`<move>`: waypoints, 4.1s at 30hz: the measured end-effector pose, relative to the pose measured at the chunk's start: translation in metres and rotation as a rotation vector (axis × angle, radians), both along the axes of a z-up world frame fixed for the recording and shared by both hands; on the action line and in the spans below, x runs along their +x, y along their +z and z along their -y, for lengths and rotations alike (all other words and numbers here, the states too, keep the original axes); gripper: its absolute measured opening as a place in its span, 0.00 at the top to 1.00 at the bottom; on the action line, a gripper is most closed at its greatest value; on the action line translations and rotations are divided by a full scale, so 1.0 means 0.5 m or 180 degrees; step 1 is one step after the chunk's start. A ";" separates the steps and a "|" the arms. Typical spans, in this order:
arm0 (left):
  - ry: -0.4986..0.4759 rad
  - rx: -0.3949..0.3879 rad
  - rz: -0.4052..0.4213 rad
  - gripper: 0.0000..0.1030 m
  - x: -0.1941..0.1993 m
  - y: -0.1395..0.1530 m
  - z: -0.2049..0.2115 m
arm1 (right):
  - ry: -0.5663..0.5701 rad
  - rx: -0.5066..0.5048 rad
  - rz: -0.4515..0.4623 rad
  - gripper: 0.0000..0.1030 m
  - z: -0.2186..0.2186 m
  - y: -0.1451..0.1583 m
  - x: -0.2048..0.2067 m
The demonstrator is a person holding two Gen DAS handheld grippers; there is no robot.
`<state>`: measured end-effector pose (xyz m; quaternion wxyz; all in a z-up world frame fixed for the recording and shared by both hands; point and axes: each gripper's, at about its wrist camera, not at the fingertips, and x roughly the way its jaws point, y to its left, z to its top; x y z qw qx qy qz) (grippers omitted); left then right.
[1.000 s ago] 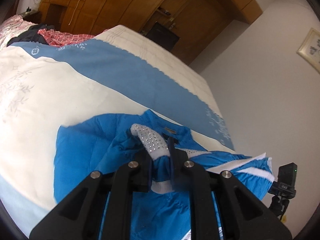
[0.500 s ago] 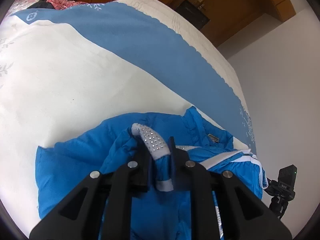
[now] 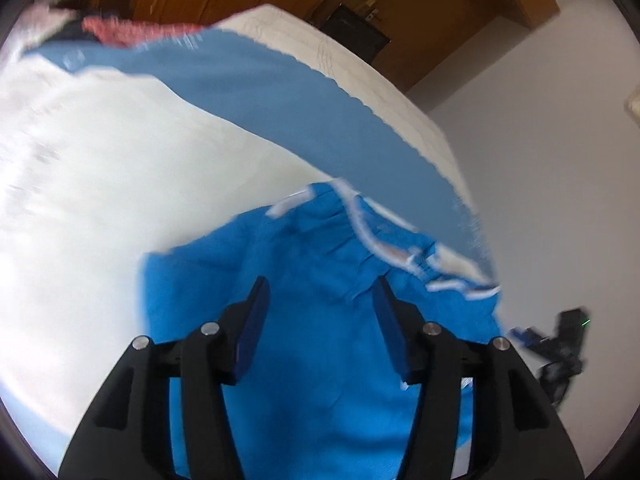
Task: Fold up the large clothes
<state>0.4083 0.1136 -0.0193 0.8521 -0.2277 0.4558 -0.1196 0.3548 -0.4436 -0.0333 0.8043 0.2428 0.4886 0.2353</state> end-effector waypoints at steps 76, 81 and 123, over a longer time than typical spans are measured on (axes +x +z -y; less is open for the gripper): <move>-0.0508 0.1106 0.0592 0.92 -0.154 -0.087 0.346 | -0.0220 -0.1434 0.1036 0.98 -0.375 -0.089 -0.154; -0.0582 0.1285 0.0538 0.92 -0.148 -0.137 0.361 | -0.0225 -0.1585 0.0942 0.98 -0.392 -0.136 -0.143; 0.0102 0.0220 -0.0111 0.29 -0.015 -0.133 0.014 | -0.0345 -0.0029 -0.0231 0.34 -0.031 -0.169 -0.004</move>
